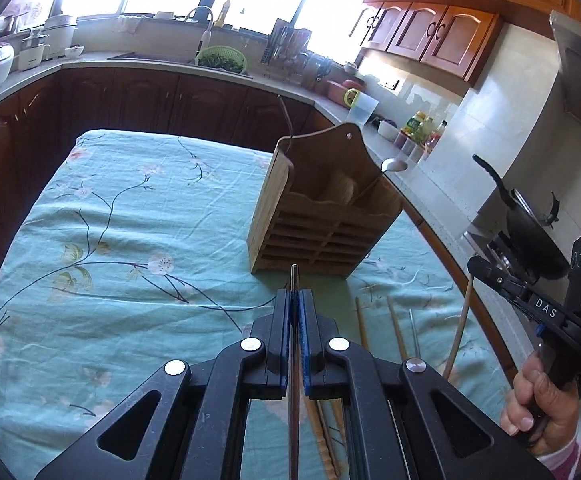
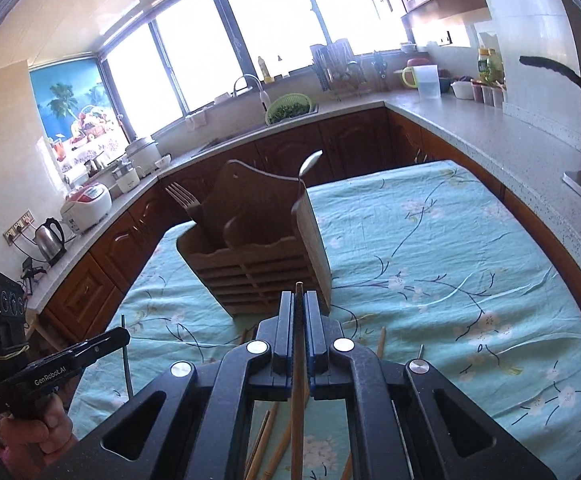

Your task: Organize utensils

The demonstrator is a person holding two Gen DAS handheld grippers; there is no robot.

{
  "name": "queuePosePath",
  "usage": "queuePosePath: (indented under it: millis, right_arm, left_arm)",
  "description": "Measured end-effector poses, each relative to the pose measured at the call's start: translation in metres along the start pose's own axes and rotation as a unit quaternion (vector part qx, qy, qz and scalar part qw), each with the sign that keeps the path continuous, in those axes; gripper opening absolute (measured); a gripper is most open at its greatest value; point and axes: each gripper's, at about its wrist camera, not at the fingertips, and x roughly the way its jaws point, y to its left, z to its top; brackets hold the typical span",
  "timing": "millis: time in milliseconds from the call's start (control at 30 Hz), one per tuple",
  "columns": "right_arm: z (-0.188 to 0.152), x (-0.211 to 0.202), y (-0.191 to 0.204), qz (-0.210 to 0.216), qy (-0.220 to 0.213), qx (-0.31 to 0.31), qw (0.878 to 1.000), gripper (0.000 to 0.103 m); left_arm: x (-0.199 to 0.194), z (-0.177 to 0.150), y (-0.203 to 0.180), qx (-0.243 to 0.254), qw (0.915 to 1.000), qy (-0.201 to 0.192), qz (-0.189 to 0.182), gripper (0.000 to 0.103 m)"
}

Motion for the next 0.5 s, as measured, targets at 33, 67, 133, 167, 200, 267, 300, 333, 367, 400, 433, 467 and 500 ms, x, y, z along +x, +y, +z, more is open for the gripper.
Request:
queuePosePath:
  millis: [33, 67, 133, 167, 200, 267, 300, 333, 367, 400, 433, 467, 500]
  right_arm:
    - [0.003, -0.007, 0.001, 0.002, -0.008, -0.002, 1.000, 0.004]
    - [0.006, -0.013, 0.003, 0.004, -0.016, -0.003, 1.000, 0.004]
    - [0.012, -0.024, 0.006, 0.006, -0.034, -0.005, 0.999, 0.004]
    - [0.016, -0.028, 0.007, 0.007, -0.042, -0.006, 0.999, 0.004]
    - [0.019, -0.033, 0.007, 0.008, -0.050, -0.007, 0.999, 0.004]
    - [0.026, -0.040, 0.009, 0.009, -0.063, -0.008, 0.998, 0.004]
    - [0.029, -0.042, 0.009, 0.009, -0.068, -0.009, 0.998, 0.004]
    - [0.031, -0.044, 0.009, 0.009, -0.072, -0.009, 0.997, 0.004]
    - [0.033, -0.045, 0.010, 0.009, -0.076, -0.009, 0.997, 0.004]
    - [0.034, -0.046, 0.010, 0.008, -0.080, -0.010, 0.997, 0.004]
    - [0.036, -0.047, 0.010, 0.008, -0.083, -0.010, 0.997, 0.004]
    - [0.037, -0.047, 0.010, 0.009, -0.085, -0.009, 0.996, 0.004]
    - [0.039, -0.047, 0.010, 0.011, -0.087, -0.008, 0.996, 0.004]
  left_arm:
    - [-0.008, 0.001, 0.000, 0.000, 1.0000, -0.005, -0.003, 0.002]
    - [-0.016, 0.002, 0.000, 0.001, 0.9999, -0.011, -0.006, 0.002]
    - [-0.027, 0.006, -0.002, 0.003, 0.9997, -0.022, -0.012, 0.002]
    - [-0.033, 0.007, -0.003, 0.004, 0.9995, -0.027, -0.014, 0.002]
    - [-0.039, 0.008, -0.004, 0.005, 0.9993, -0.034, -0.017, 0.002]
    - [-0.047, 0.009, -0.006, 0.007, 0.9988, -0.045, -0.021, 0.002]
    - [-0.052, 0.010, -0.006, 0.008, 0.9985, -0.049, -0.022, 0.002]
    - [-0.056, 0.011, -0.007, 0.010, 0.9983, -0.053, -0.023, 0.002]
    - [-0.058, 0.012, -0.008, 0.012, 0.9980, -0.058, -0.022, 0.002]
    - [-0.060, 0.012, -0.009, 0.014, 0.9978, -0.062, -0.022, 0.002]
    - [-0.062, 0.013, -0.010, 0.014, 0.9975, -0.065, -0.022, 0.002]
    - [-0.064, 0.014, -0.011, 0.015, 0.9972, -0.069, -0.024, 0.002]
    - [-0.065, 0.015, -0.012, 0.016, 0.9969, -0.073, -0.023, 0.002]
